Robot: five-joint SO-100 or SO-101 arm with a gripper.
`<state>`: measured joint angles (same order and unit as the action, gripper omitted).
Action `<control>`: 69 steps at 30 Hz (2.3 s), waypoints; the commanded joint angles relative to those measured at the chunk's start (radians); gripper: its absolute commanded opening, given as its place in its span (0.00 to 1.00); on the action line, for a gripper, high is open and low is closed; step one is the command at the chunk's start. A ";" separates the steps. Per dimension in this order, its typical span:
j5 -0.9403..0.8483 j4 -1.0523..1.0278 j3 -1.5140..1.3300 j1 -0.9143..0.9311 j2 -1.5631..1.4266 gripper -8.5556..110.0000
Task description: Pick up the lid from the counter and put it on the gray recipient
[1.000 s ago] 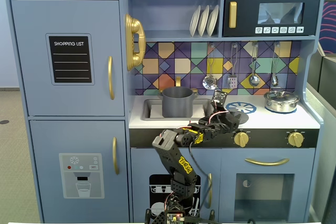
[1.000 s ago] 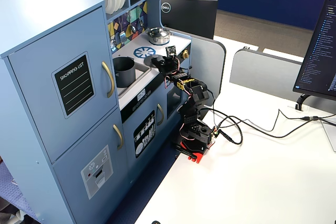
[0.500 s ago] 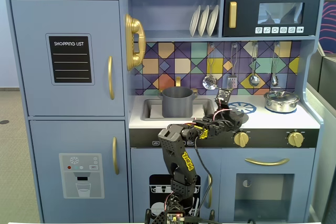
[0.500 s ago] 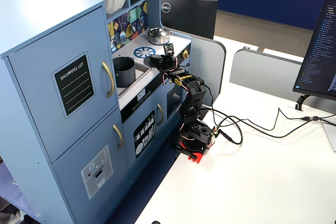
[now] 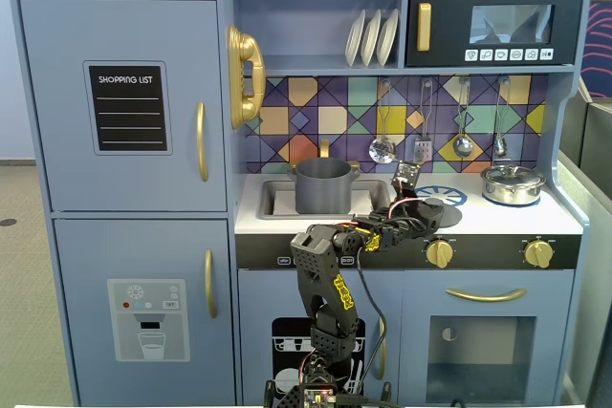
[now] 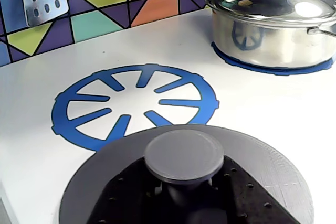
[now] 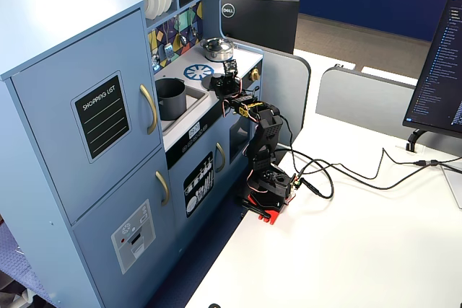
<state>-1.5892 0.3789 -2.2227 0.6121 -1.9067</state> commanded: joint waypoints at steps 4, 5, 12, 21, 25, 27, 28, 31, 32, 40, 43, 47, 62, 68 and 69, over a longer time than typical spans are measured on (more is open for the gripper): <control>0.005 0.049 0.104 -0.017 -0.034 0.07; 0.002 0.041 0.118 -0.017 -0.040 0.07; 0.037 -0.095 0.268 -0.044 -0.123 0.07; 0.089 -0.356 0.408 -0.242 -0.314 0.07; 0.055 -0.405 0.413 -0.376 -0.370 0.07; 0.043 -0.431 0.396 -0.431 -0.394 0.07; 0.048 -0.453 0.385 -0.459 -0.413 0.07; 0.034 -0.485 0.330 -0.525 -0.456 0.07; 0.023 -0.485 0.313 -0.545 -0.463 0.07; -0.005 -0.451 0.259 -0.578 -0.416 0.07; -0.025 -0.416 0.261 -0.583 -0.373 0.07; -0.029 -0.374 0.270 -0.589 -0.311 0.07; -0.032 -0.337 0.314 -0.597 -0.198 0.07; -0.031 -0.336 0.325 -0.604 -0.187 0.07; -0.031 -0.334 0.325 -0.604 -0.186 0.07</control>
<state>-1.6153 0.0092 -1.9773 0.0291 -2.0908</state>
